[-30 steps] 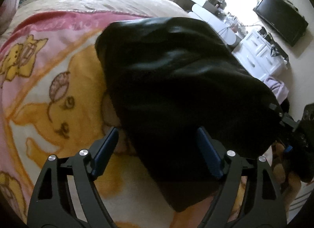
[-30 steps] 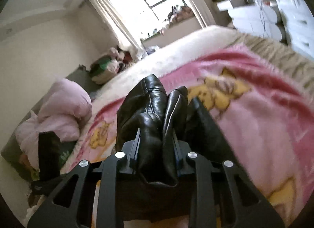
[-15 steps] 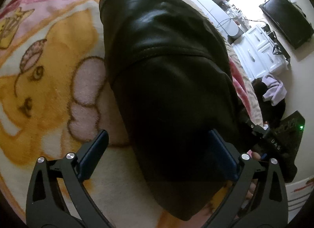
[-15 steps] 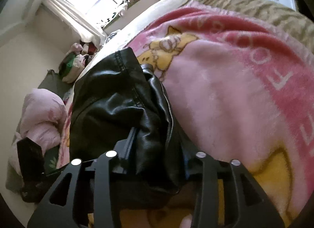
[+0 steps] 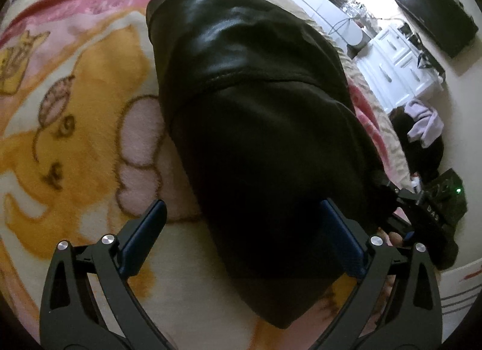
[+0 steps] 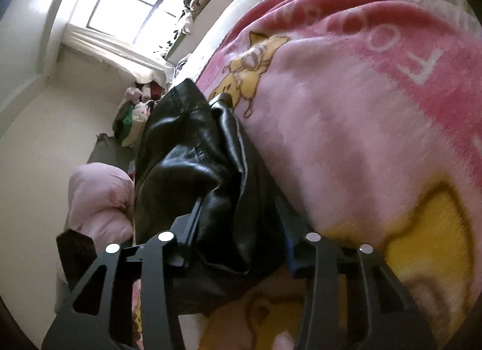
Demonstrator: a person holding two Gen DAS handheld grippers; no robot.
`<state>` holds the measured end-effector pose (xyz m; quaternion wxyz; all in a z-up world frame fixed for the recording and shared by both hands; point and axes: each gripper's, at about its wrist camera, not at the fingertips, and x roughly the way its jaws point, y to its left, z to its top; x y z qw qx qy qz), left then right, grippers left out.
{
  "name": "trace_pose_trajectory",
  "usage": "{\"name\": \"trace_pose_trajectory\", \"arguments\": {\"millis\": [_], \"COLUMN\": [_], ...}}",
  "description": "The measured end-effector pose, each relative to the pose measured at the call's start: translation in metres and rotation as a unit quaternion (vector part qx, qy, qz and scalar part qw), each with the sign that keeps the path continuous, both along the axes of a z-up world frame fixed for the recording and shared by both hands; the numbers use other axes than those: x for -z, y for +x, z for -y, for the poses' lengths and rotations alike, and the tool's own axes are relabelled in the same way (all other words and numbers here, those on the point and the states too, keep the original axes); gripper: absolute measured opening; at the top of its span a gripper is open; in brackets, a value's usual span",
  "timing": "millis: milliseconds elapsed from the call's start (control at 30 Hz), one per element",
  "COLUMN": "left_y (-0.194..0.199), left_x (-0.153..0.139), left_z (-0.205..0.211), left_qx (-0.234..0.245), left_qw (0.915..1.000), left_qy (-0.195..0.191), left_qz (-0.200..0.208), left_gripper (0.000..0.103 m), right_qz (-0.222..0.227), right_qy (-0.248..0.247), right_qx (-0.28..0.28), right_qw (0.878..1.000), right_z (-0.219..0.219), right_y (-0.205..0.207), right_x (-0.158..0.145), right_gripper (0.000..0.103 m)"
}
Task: Fold large clothes
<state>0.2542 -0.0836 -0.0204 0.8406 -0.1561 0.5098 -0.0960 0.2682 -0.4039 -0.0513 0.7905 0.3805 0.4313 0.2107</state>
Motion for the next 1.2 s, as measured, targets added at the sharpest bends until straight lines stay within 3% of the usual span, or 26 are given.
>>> {"name": "trace_pose_trajectory", "arguments": {"millis": [167,267,333,400,467,533,700,767,833,900,933,967,1000,1100,1133,1200], "left_y": [-0.004,-0.008,-0.007,-0.006,-0.007,-0.012,-0.02,-0.022,-0.023,-0.018,-0.015,-0.011,-0.009,-0.009,-0.009,-0.007], "left_x": [-0.011,-0.013,-0.009,-0.003,-0.004,-0.01,-0.03,-0.038,-0.044,-0.044,-0.041,-0.036,-0.033,-0.027,-0.026,-0.026], "left_z": [-0.018,-0.028,-0.029,-0.03,-0.03,-0.03,-0.021,-0.017,-0.012,-0.006,-0.005,-0.004,-0.003,-0.003,-0.005,-0.003], "left_qx": [-0.008,-0.011,-0.006,-0.003,0.001,0.011,0.03,0.035,0.041,0.053,0.059,0.064,0.063,0.065,0.068,0.075], "left_qw": [0.9985,0.9972,0.9967,0.9981,0.998,0.9966,0.9916,0.989,0.9857,0.9852,0.9859,0.9869,0.9858,0.9827,0.9841,0.9842], "left_qy": [0.053,0.072,0.079,0.06,0.061,0.075,0.104,0.113,0.126,0.127,0.125,0.122,0.131,0.148,0.138,0.134], "left_qz": [0.013,0.019,0.017,0.011,0.017,0.032,0.071,0.088,0.104,0.102,0.095,0.084,0.085,0.089,0.089,0.088], "left_gripper": [0.095,0.095,0.095,0.095,0.095,0.095,0.095,0.093,0.079,0.068,0.061,0.06,0.06,0.061,0.062,0.063], "right_qz": [-0.031,-0.024,-0.018,-0.015,-0.015,0.018,0.076,0.062,0.048,0.023,0.015,0.011,0.011,0.075,0.082,0.062], "right_qy": [0.041,0.025,0.0,-0.032,-0.033,-0.046,-0.115,-0.139,-0.144,-0.146,-0.145,-0.123,-0.109,-0.06,-0.057,-0.102], "right_qx": [0.01,-0.014,-0.019,-0.011,0.001,0.02,0.018,0.011,0.0,0.0,-0.008,-0.027,-0.035,-0.048,-0.047,-0.037], "right_qw": [0.999,0.999,1.0,0.999,0.999,0.999,0.99,0.988,0.988,0.989,0.989,0.992,0.993,0.994,0.994,0.992], "right_z": [-0.032,-0.062,-0.074,-0.074,-0.062,-0.049,-0.053,-0.056,-0.062,-0.069,-0.074,-0.08,-0.082,-0.082,-0.08,-0.081], "right_y": [-0.026,-0.046,-0.051,-0.05,-0.047,-0.046,0.004,0.028,0.055,0.085,0.094,0.102,0.102,0.095,0.094,0.103], "right_x": [0.006,0.004,0.003,-0.001,-0.011,-0.031,-0.071,-0.07,-0.065,-0.054,-0.049,-0.046,-0.048,-0.072,-0.075,-0.062], "right_gripper": [0.04,0.042,0.05,0.059,0.077,0.079,0.081,0.081,0.081,0.074,0.033,0.015,0.013,0.011,0.011,0.011]}}
